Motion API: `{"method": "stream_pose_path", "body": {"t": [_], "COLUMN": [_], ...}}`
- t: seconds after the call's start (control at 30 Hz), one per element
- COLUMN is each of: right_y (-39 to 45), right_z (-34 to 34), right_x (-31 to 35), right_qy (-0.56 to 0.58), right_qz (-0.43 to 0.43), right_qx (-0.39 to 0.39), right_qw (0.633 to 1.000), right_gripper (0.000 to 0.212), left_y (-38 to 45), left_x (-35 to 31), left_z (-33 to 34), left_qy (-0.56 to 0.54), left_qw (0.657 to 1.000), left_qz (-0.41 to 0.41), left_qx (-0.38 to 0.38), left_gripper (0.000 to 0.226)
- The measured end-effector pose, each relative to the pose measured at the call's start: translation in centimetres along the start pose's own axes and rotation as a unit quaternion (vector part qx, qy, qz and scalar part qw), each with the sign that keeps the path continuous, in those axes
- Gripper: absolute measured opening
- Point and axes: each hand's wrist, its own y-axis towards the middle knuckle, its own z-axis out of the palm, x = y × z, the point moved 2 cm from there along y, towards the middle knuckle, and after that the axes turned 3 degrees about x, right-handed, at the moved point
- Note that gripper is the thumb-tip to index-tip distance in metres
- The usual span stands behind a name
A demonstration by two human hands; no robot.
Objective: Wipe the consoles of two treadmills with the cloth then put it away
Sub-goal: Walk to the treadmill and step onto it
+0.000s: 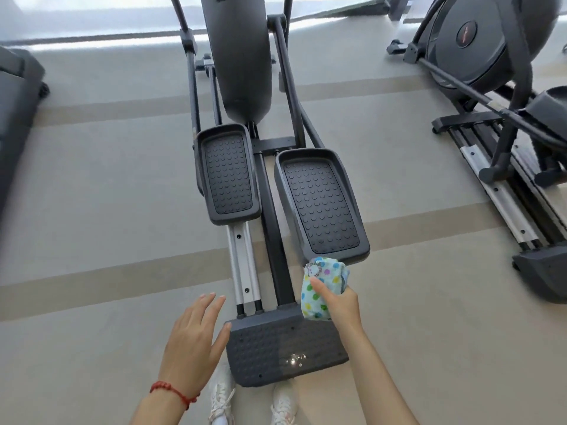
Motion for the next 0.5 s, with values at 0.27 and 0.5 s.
{"method": "stream_pose_path", "body": {"t": [0.27,0.5], "right_y": [-7.5,-16.1], "right_z": [3.6,11.3], "right_x": [-0.4,-1.5], "right_qy": [-0.096,-0.147], "right_qz": [-0.043,-0.095], "right_qx": [0.09,0.194], "right_qw": [0.99,0.965], "right_gripper": [0.041,0.024], "left_y": [-8.2,-17.8], "left_x": [2.1,6.8], "left_z": [-1.8,-4.6], "left_qy": [-0.034,-0.064], "left_qw": [0.996,0.981], "left_qz": [-0.084,-0.167], "left_qx": [-0.019,-0.075], "left_gripper": [0.072,0.068]}}
